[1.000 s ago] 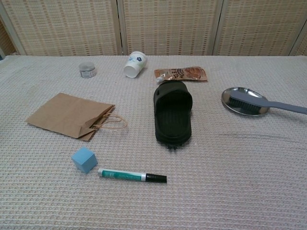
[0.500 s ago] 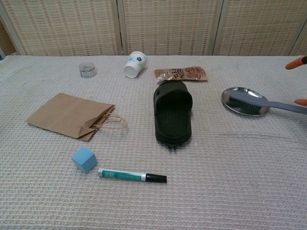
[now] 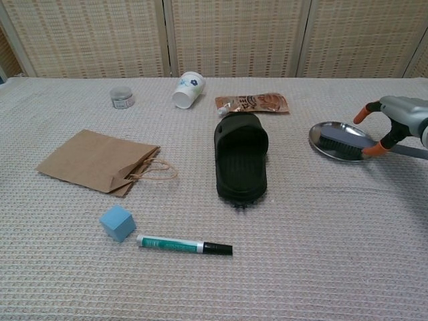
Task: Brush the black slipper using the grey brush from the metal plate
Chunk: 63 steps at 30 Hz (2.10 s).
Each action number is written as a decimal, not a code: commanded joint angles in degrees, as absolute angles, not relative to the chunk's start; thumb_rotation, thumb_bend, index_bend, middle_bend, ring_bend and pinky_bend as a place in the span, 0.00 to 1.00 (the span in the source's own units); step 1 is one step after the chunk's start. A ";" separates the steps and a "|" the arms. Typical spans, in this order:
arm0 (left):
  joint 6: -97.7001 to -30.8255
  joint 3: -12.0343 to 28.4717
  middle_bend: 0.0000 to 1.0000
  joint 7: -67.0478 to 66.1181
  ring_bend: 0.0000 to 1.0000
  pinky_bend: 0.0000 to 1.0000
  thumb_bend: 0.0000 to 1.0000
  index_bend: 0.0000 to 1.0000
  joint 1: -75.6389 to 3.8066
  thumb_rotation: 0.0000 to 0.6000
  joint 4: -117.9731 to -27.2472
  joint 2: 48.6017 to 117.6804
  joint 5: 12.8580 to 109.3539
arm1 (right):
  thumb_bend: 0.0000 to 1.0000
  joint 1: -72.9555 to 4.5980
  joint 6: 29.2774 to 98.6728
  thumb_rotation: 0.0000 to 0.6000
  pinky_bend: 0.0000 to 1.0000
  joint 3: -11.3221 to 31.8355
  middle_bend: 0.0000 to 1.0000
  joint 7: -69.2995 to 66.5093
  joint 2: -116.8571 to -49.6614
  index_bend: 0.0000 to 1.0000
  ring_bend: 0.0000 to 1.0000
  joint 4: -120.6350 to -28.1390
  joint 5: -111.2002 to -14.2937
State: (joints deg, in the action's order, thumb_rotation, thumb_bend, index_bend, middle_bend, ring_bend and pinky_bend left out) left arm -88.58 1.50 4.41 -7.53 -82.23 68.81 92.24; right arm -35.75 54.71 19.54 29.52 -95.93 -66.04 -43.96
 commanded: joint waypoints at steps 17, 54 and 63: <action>-88.98 1.55 0.00 4.81 0.00 0.09 0.43 0.00 -7.38 1.00 -82.21 68.55 92.05 | 0.19 -38.76 54.34 1.00 0.10 19.07 0.16 30.34 -99.36 0.34 0.00 -61.90 -41.39; -89.31 1.05 0.00 5.01 0.00 0.09 0.43 0.00 -7.11 1.00 -82.67 68.19 92.56 | 0.26 -39.66 57.38 1.00 0.58 17.32 0.50 28.56 -103.37 0.69 0.40 -58.16 -46.81; -89.72 0.99 0.00 5.32 0.00 0.09 0.43 0.00 -6.90 1.00 -82.67 67.99 92.74 | 0.34 -39.70 57.26 1.00 0.64 17.28 0.56 27.99 -103.20 0.78 0.48 -57.64 -48.38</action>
State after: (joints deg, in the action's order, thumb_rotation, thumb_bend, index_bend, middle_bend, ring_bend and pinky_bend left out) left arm -89.70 0.99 5.30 -6.91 -82.68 68.00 92.72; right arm -39.69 57.30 17.27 28.04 -103.26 -57.63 -48.31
